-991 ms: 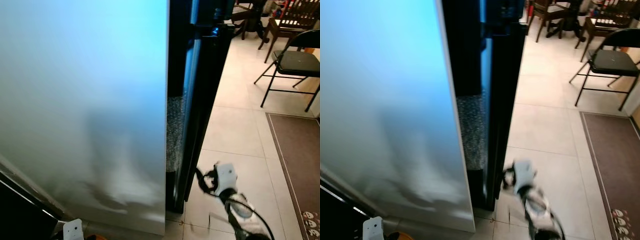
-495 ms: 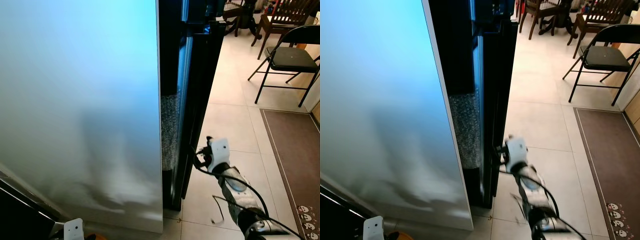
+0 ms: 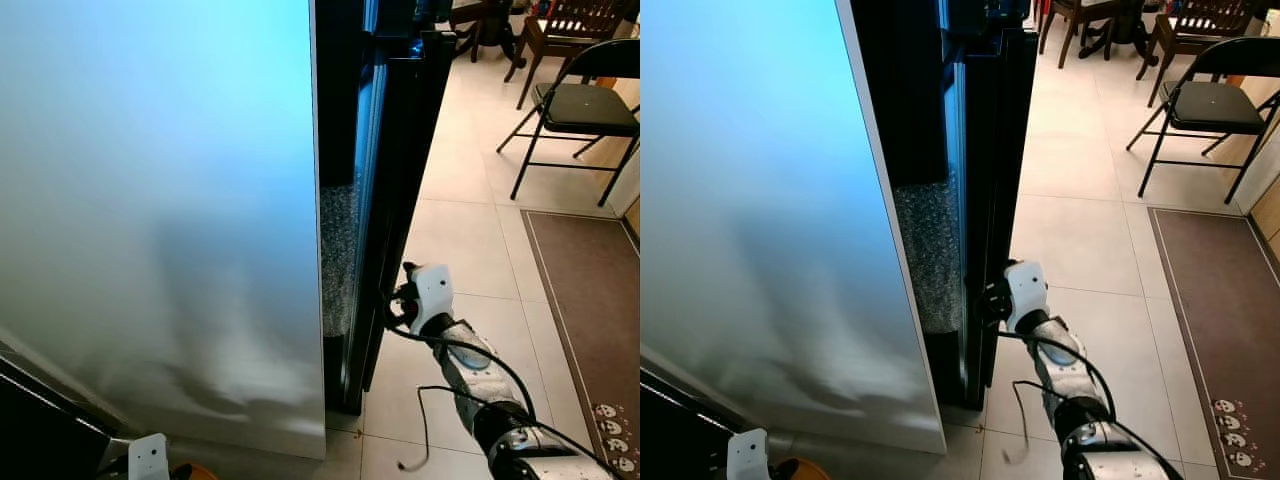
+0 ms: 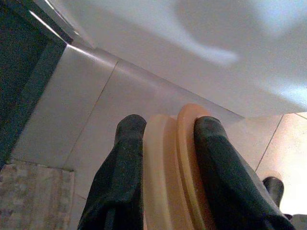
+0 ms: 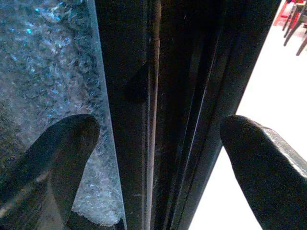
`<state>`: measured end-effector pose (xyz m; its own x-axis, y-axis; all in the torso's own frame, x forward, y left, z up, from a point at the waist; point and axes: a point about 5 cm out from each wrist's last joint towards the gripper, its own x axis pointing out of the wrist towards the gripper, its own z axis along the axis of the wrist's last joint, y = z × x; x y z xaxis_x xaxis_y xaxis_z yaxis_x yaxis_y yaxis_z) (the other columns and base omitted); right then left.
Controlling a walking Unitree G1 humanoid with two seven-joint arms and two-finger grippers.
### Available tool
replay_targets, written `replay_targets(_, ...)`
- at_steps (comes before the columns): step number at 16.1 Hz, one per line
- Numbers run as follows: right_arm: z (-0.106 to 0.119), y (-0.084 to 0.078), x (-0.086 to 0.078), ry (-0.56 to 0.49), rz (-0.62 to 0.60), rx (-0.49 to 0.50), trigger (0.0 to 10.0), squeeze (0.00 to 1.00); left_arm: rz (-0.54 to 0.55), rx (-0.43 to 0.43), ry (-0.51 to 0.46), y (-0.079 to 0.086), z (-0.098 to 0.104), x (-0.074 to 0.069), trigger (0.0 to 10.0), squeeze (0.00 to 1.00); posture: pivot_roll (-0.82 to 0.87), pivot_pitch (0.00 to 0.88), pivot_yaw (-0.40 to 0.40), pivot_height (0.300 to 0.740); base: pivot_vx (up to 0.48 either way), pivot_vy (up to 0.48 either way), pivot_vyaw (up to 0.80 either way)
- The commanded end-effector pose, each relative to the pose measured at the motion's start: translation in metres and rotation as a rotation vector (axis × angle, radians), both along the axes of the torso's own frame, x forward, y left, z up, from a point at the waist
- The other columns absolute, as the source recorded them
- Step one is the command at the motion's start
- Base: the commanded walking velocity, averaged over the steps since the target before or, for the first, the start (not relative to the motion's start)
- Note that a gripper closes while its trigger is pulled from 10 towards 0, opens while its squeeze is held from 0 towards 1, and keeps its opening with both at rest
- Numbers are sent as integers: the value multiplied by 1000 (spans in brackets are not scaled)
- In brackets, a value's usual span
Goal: Restocking fridge
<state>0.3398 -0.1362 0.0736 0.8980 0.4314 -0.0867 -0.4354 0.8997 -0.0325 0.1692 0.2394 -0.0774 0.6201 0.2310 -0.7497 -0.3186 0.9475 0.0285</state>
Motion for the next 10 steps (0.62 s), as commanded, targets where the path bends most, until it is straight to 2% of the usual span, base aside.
replay_targets(1,4,0,3,-3,6,2,10000,1000,-46,-37,161,-14,-20,-37,10000,0,-35,110,6,740,0,0,0)
replay_targets(2,8,-1,6,-21,-3,-11,10000,1000,-48,-38,161,-14,-20,-37,10000,0,-37,112,5,740,0,0,0)
replay_targets(3,10,-2,7,-26,-8,-12,10000,392,-50,-38,161,-14,-20,-37,10000,0,-36,112,5,740,0,0,0)
replay_targets(4,14,-1,10,-30,-4,3,10000,0,-60,-39,164,-15,-20,-37,10000,0,-36,113,4,740,0,0,0)
replay_targets(8,19,5,13,-32,49,12,10000,0,-67,-41,164,-17,-20,-36,10000,0,-27,107,-2,740,0,0,0)
replay_targets(10,20,3,14,-43,29,-9,10000,0,-71,-42,166,-18,-21,-36,10000,0,-24,99,-4,740,0,0,0)
